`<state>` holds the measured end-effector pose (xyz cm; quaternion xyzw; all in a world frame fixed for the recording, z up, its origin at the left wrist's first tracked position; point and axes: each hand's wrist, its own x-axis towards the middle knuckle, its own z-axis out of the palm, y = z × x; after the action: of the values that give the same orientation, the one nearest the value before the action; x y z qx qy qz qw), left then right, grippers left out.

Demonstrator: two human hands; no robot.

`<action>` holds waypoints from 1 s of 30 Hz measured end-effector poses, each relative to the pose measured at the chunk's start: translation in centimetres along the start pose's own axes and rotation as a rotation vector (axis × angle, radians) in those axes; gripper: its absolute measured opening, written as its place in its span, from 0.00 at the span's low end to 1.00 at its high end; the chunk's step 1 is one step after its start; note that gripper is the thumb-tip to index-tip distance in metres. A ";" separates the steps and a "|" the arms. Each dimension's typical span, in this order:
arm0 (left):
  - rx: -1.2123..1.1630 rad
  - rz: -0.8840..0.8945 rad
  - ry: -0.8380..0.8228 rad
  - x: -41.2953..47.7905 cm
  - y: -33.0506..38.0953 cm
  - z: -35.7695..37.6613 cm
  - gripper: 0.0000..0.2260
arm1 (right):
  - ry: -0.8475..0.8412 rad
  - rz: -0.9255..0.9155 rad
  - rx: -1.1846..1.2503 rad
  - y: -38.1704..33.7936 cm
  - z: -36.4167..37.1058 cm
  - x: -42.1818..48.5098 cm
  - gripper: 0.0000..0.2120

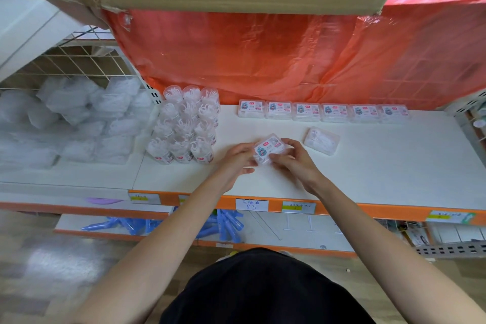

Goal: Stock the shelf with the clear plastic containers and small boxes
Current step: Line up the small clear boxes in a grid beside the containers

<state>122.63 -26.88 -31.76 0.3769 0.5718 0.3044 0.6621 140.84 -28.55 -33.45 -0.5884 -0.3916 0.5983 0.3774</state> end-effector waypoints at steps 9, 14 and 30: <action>0.285 0.092 0.064 0.4 -0.2 -0.1 0.12 | -0.028 -0.405 -0.570 0.9 -0.6 1.0 0.25; 0.519 0.238 0.227 0.3 -0.8 -0.1 0.20 | 0.075 -0.370 -0.561 1.0 -0.2 2.0 0.22; 1.348 0.436 0.262 0.1 -6.6 -2.5 0.27 | 0.150 -0.520 -0.959 4.0 -0.9 1.3 0.23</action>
<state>120.04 -29.95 -37.59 0.7695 0.6218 0.0530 0.1357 141.70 -28.95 -37.65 -0.6194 -0.7248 0.1963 0.2292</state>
